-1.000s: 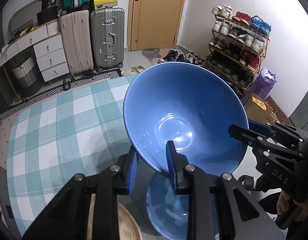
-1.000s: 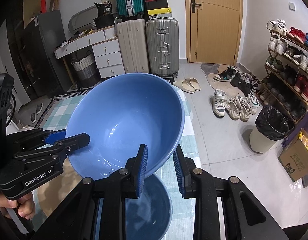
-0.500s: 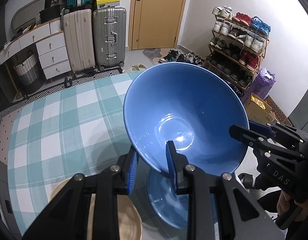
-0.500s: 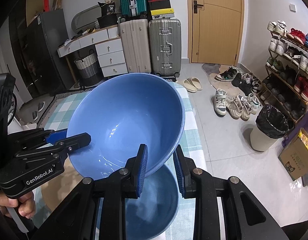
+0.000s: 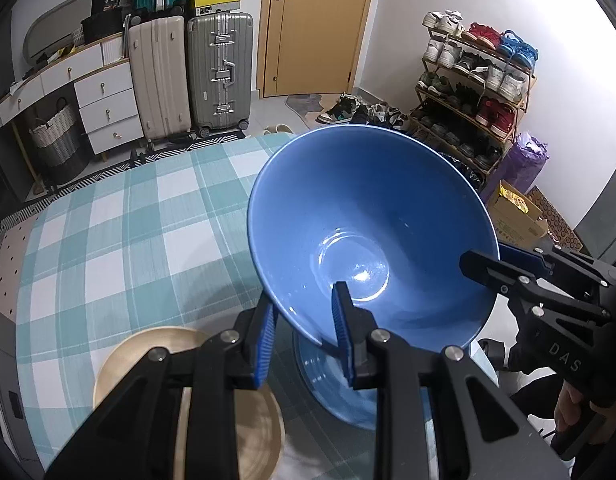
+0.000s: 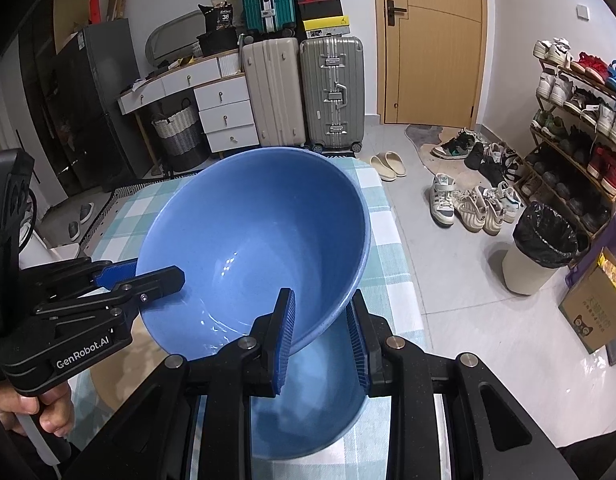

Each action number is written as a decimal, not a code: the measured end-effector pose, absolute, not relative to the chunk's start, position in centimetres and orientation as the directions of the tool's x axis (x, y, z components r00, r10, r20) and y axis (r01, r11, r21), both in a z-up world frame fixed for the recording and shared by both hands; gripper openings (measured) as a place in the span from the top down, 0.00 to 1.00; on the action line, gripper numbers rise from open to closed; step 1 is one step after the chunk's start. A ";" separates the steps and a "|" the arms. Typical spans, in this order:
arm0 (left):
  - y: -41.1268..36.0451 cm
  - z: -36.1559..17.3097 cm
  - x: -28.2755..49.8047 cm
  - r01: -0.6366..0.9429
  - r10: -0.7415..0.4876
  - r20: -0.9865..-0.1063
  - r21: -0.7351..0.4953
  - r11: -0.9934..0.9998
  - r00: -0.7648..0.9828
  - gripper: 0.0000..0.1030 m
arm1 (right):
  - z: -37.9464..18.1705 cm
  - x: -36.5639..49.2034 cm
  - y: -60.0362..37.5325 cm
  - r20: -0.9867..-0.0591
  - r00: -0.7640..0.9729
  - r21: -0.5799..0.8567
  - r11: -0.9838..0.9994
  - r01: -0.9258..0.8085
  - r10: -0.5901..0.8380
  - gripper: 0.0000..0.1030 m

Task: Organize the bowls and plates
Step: 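Carry the held blue bowl with both grippers over the nested bowls, then lower the blue bowl with both grippers onto the bowl stack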

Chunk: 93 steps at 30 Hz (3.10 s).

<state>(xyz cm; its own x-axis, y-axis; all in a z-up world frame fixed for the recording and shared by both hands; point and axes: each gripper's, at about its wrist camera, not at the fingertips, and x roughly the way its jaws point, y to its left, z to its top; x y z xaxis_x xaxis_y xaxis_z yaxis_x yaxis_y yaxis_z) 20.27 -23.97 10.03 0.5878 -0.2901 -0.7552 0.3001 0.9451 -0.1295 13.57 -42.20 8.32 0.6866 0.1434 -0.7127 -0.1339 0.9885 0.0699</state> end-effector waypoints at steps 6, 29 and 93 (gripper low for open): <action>-24.1 9.9 19.2 0.300 -0.287 -0.758 -0.126 0.945 0.585 0.75 | 7.9 12.1 -42.3 -0.714 0.685 0.076 0.988 -0.133 0.148 0.74; -24.4 8.2 16.4 0.306 -0.284 -0.774 -0.123 0.944 0.566 0.75 | 6.1 8.8 -42.9 -0.731 0.666 0.087 0.988 -0.127 0.150 0.74; -26.5 3.8 15.1 0.315 -0.182 -0.792 0.013 0.949 0.583 0.74 | 0.9 7.3 -42.7 -0.764 0.643 0.000 0.996 -0.088 0.057 0.74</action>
<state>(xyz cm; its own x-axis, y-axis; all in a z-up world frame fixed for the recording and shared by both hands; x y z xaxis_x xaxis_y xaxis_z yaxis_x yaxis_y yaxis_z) 15.08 -26.53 3.76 0.5828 -0.1820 -0.7920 0.3146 0.9491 0.0134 7.26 -42.68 0.85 0.6429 0.0568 -0.7639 -0.0876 0.9962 0.0003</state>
